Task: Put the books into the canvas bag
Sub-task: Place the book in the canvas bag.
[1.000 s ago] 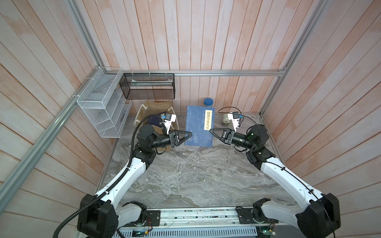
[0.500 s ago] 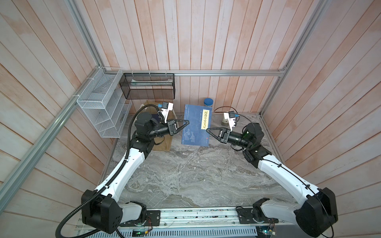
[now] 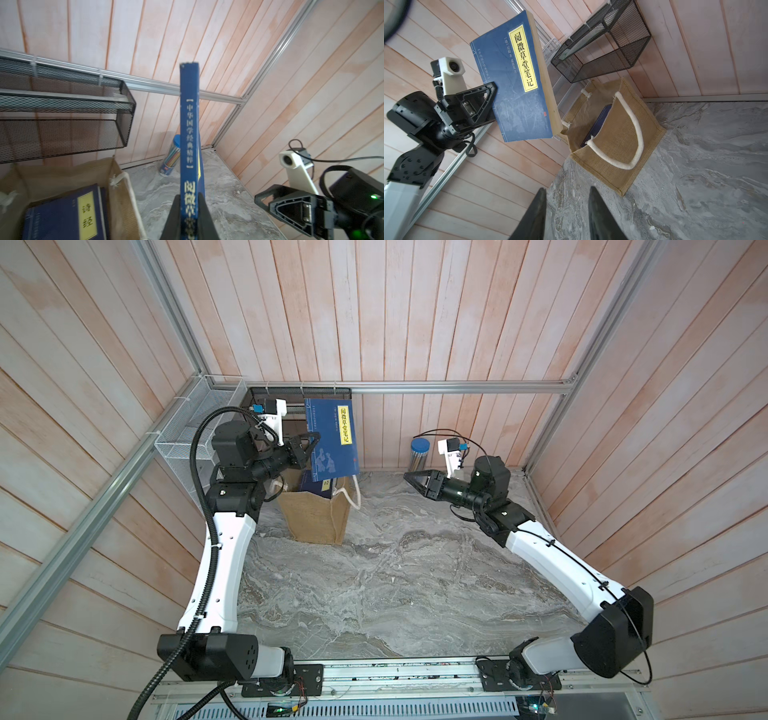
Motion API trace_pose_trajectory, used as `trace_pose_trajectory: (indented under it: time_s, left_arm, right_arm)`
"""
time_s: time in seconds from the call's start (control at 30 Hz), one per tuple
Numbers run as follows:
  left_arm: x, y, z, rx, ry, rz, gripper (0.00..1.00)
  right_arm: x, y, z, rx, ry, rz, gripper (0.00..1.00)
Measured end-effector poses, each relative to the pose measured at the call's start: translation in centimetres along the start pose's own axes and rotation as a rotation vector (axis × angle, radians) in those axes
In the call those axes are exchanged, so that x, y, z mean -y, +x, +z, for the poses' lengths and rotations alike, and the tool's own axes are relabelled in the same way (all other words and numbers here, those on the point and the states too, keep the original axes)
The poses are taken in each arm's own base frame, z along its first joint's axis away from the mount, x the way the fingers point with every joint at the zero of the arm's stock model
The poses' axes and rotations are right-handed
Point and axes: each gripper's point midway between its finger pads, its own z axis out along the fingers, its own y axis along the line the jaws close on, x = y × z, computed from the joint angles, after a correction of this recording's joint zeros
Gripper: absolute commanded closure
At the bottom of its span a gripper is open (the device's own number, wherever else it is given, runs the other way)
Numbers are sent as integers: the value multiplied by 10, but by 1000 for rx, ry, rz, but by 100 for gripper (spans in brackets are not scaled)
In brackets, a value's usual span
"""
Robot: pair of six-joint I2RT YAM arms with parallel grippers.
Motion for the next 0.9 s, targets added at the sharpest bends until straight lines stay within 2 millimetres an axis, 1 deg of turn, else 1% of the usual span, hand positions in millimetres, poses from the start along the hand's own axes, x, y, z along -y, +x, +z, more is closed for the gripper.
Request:
trace_pose_trajectory:
  time_s: [0.1,0.2,0.27,0.33,0.43,0.53,0.63,0.7,0.8,0.9]
  left_arm:
    - [-28,8,15,-64,-67,33,100]
    - [-54,21,37,-154,-108,59,100]
    - [-72,33,51,-215,-128,68,100]
    - [-88,49,63,-281,-139,69,100]
    - [-106,73,74,-365,-147,58,100]
    - [-121,93,77,-424,-149,35,100]
    - [-136,105,76,-454,-157,5,100]
    - [-146,109,75,-464,-160,-11,100]
    - [-160,114,74,-473,-161,-37,100]
    - [-174,123,74,-489,-164,-60,100]
  right_arm:
    - [12,3,26,-15,40,10,60]
    - [30,8,57,-41,73,41,59]
    - [44,13,81,-62,91,66,58]
    - [57,16,105,-82,107,83,57]
    - [70,19,139,-109,112,107,56]
    - [71,17,167,-125,98,116,55]
    - [68,16,188,-135,81,114,55]
    - [66,16,198,-141,71,111,55]
    - [68,23,208,-160,68,118,55]
    - [78,36,213,-192,82,140,55]
